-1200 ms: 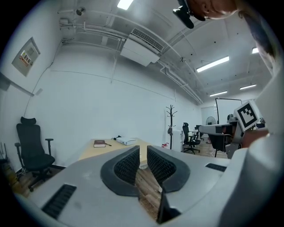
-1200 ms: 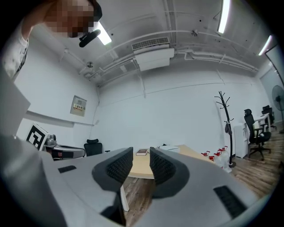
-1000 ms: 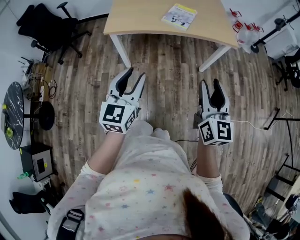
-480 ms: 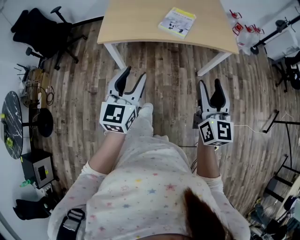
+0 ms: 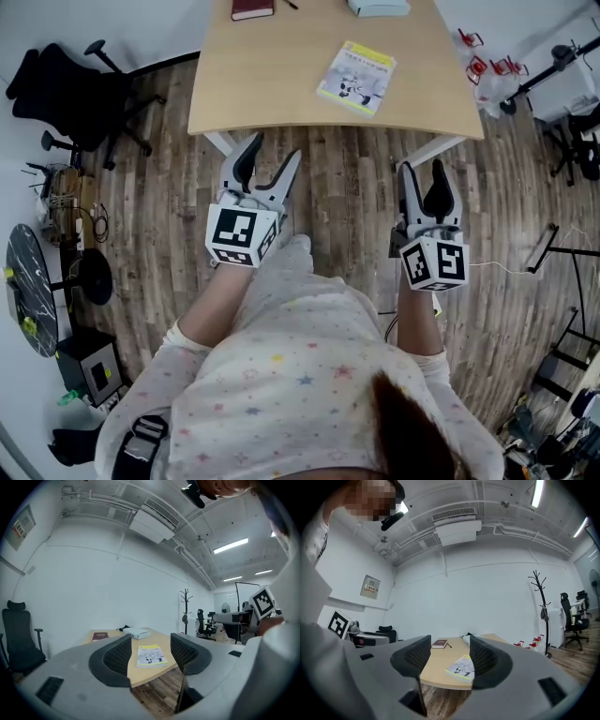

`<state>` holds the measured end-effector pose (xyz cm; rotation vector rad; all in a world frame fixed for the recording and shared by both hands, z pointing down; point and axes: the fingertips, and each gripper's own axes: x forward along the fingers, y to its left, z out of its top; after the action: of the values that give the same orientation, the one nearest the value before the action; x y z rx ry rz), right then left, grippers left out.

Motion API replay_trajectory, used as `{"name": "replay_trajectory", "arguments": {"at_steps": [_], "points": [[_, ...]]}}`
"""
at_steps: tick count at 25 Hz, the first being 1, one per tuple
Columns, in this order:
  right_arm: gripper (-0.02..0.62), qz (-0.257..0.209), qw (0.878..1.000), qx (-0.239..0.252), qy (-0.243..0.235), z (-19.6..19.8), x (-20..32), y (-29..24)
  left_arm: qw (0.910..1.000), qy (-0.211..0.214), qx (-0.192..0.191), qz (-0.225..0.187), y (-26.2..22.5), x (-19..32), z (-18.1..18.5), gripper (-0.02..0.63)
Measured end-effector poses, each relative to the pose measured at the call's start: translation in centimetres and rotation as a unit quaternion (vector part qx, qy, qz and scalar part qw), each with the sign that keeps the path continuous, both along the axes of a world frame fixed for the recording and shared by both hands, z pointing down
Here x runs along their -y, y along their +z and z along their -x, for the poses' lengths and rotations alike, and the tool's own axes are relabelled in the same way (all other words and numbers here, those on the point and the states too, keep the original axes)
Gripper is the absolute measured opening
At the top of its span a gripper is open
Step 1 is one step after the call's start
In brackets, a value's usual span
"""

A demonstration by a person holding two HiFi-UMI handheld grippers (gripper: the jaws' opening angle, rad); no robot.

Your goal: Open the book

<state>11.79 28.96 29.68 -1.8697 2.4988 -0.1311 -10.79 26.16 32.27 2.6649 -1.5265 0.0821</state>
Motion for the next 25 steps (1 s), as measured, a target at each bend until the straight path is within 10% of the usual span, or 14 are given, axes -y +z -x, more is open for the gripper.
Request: {"name": "replay_trajectory", "arguments": {"at_steps": [25], "points": [[0.241, 0.022, 0.999, 0.019, -0.022, -4.5, 20.3, 0.6, 0.9984, -0.053, -0.014, 0.014, 0.8, 19.2, -2.2, 0.239]]}}
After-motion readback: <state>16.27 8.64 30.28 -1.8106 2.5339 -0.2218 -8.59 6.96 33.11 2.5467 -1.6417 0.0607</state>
